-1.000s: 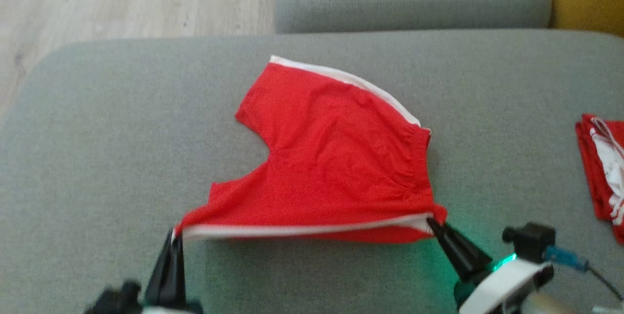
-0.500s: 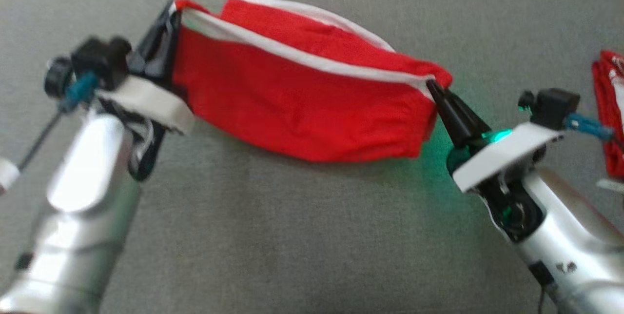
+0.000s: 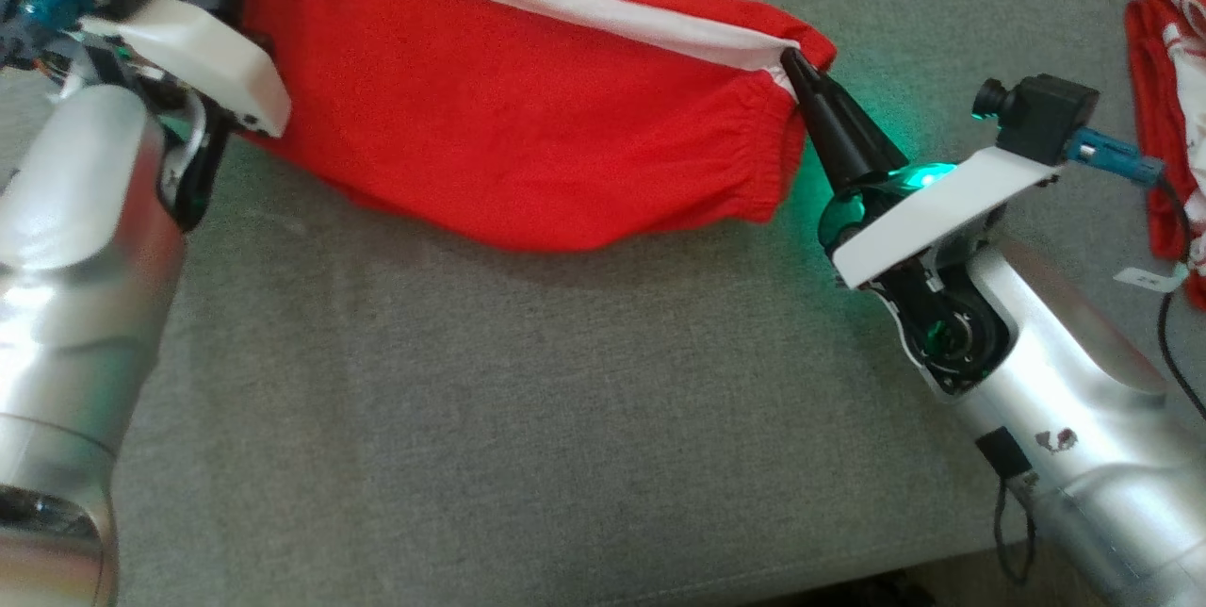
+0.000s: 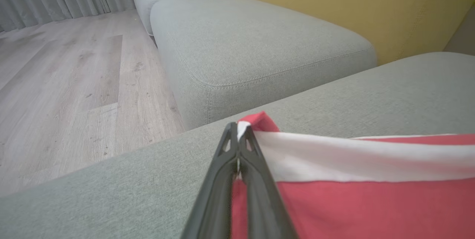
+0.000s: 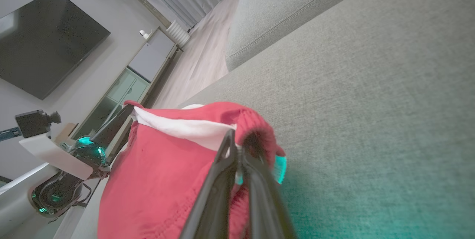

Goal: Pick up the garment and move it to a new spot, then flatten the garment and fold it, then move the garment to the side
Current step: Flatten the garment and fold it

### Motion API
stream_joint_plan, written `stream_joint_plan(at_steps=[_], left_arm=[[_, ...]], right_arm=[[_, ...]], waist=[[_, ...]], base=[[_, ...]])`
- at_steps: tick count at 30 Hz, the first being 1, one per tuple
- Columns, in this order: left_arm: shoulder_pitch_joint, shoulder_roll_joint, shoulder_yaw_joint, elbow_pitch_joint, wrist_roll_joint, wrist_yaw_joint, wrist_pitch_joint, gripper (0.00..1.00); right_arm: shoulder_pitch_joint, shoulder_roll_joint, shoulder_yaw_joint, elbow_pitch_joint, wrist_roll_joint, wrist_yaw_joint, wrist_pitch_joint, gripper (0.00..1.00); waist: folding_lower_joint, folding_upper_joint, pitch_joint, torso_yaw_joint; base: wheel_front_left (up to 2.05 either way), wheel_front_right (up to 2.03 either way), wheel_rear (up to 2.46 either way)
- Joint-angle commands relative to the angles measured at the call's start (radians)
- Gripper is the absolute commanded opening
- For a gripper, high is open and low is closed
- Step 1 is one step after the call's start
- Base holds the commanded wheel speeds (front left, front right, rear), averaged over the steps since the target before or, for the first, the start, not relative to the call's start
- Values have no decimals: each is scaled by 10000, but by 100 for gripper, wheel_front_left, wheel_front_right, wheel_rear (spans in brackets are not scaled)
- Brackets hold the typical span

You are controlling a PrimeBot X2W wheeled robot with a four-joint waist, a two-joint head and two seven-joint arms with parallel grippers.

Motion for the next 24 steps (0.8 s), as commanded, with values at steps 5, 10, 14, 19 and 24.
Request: stream_joint_plan(at_steps=[5, 10, 14, 19, 24], left_arm=[[-855, 468, 168, 626, 142, 110, -394, 0], [-1023, 177, 106, 1268, 133, 130, -810, 26], [-962, -76, 59, 1647, 46, 111, -1078, 100], [-583, -111, 206, 1935, -101, 135, -1375, 100], [292, -84, 789, 1637, -375, 361, -1465, 100]], right_arm=[[-145, 184, 317, -33, 110, -7, -414, 0], [-251, 250, 494, 251, -20, -7, -862, 27], [-209, 274, 493, 557, -119, -7, -1144, 100], [-12, 250, 307, 994, -343, -7, -1416, 100], [281, 123, -426, 1628, -1296, -7, -1603, 100]], waist=[[-1, 0, 224, -228], [-1, 0, 194, -244], [-1, 0, 61, -163], [-1, 0, -295, -71], [-1, 0, -786, 0]], base=[[0, 0, 0], [0, 0, 0], [0, 0, 0], [0, 0, 0], [0, 0, 0]])
